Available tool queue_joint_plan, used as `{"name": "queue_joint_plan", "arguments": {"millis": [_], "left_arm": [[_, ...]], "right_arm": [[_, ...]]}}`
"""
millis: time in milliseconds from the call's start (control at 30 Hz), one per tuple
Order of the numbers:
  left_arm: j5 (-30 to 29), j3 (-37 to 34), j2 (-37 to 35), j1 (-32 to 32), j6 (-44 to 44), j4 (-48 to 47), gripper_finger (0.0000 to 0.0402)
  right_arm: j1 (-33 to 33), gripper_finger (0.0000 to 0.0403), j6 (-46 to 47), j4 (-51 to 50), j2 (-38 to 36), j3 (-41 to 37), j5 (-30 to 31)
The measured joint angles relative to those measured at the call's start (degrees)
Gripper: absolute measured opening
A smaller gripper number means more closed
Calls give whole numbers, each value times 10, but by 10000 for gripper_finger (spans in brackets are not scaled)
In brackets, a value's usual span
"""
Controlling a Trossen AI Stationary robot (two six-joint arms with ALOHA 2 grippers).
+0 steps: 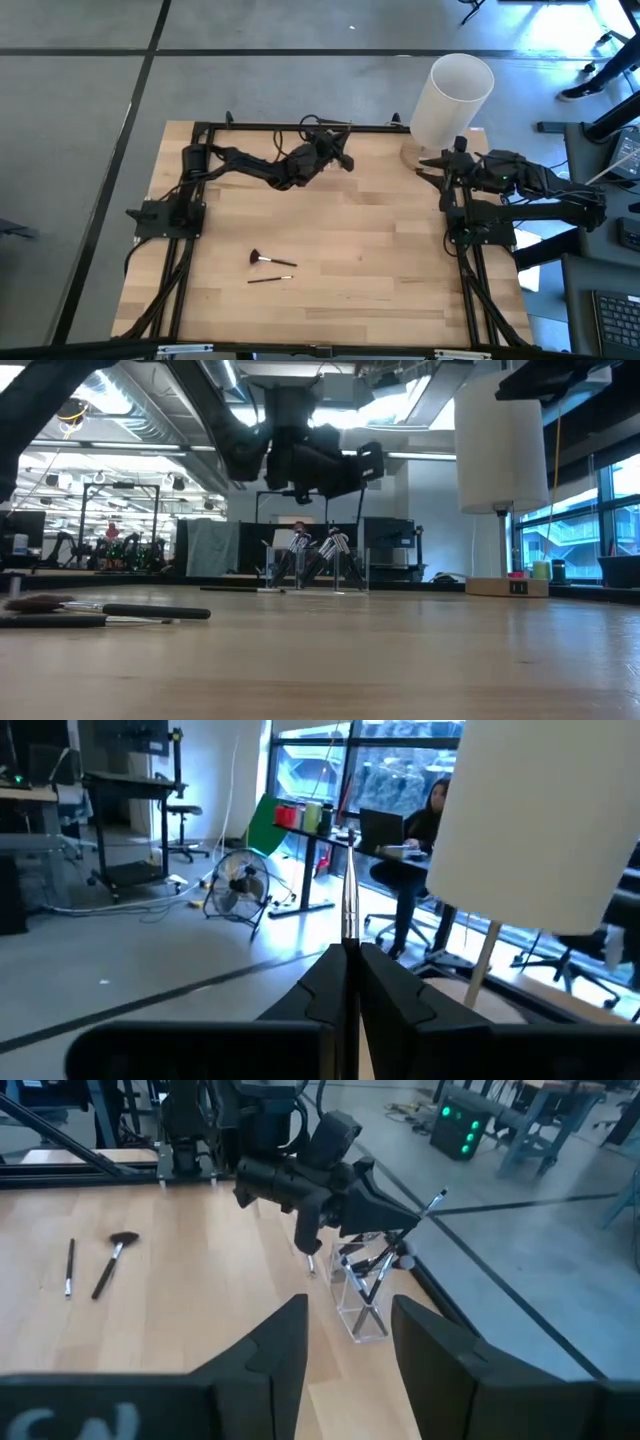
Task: Pick & Place Makeup Brushes
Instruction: Put the liner brush into the transparent organizer
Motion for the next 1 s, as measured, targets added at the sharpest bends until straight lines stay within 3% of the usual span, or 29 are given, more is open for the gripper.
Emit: {"name": "queue_joint_plan", "arguments": {"millis": [700, 1000], "left_arm": [[1, 0, 45, 34, 24, 15, 25], [0, 0, 45, 24, 24, 9, 67]], "right_arm": [[0, 145, 2, 5, 0, -12, 0], [0, 145, 1, 5, 0, -12, 0]]}}
